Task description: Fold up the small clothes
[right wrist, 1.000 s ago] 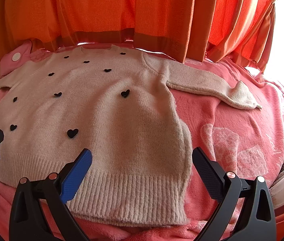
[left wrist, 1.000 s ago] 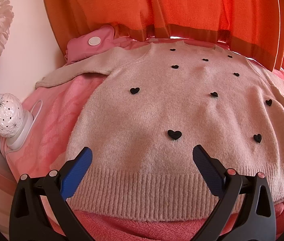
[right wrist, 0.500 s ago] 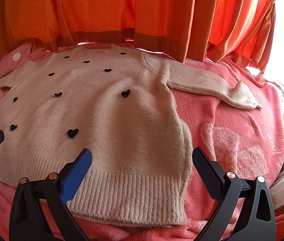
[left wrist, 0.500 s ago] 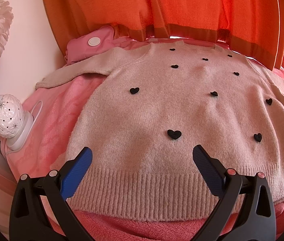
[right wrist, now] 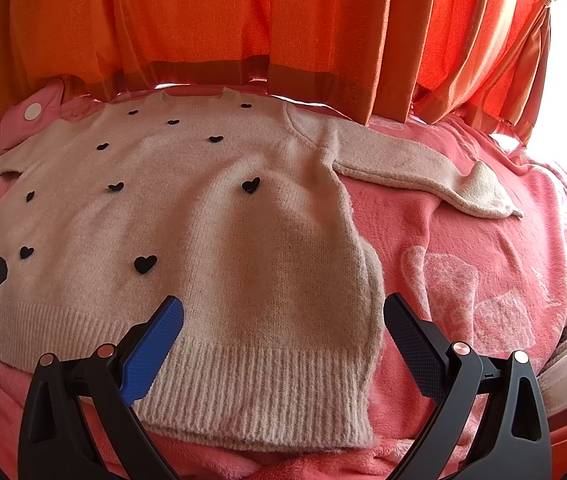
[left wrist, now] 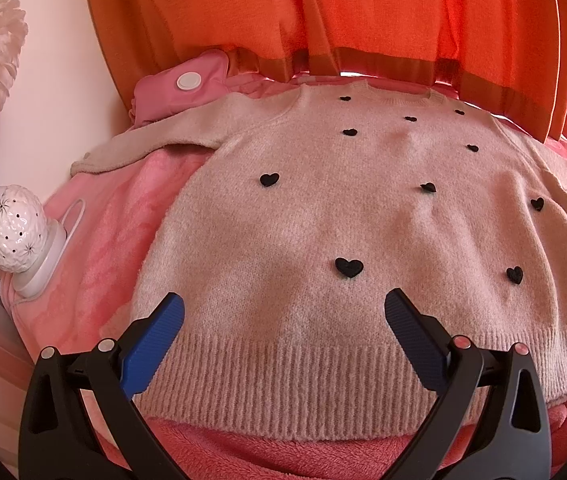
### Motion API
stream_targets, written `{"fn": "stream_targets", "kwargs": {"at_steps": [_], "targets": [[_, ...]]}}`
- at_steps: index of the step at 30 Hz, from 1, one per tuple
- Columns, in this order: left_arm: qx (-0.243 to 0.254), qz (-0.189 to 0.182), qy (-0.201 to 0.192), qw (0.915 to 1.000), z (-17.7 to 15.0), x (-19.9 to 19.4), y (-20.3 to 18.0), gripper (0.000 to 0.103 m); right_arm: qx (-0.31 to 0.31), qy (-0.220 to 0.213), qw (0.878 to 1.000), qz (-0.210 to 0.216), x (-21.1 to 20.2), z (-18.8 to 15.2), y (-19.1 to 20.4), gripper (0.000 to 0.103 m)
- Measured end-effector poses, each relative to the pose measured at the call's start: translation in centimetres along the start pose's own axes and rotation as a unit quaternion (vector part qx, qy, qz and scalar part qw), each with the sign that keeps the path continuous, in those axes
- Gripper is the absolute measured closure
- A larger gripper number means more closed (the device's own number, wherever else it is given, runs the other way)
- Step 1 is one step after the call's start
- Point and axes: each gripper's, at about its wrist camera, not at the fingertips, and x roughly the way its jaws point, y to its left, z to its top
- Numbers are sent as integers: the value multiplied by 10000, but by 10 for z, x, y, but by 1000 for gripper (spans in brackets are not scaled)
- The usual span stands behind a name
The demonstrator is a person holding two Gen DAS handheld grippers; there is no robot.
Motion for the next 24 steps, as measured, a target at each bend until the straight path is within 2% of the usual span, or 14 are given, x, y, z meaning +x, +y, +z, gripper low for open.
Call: {"fn": "stream_targets", "kwargs": {"at_steps": [12,14,16,19,22,24], "targets": [[-5,1,2,10000,0,0,0,5,6,11,10000,9,0,0,0,5],[-6,-3,4,10000,0,0,0,5,39,79,9999,91,2,0,-1,5],[-21,-31,38,10000,-1,1,0,5,219,271,9987,379,7,2,-8,5],[-79,-108,127,9998,-1,4,3,5,689,393,9940,747,16,11,-41,5],[-161,-207,249,9993,0,8,6,5,906,256,9950,343,26,25,-85,5],[-182,-248,346,9989,1,12,7,5,1259,213,9918,-2,39,36,-134,5]]}}
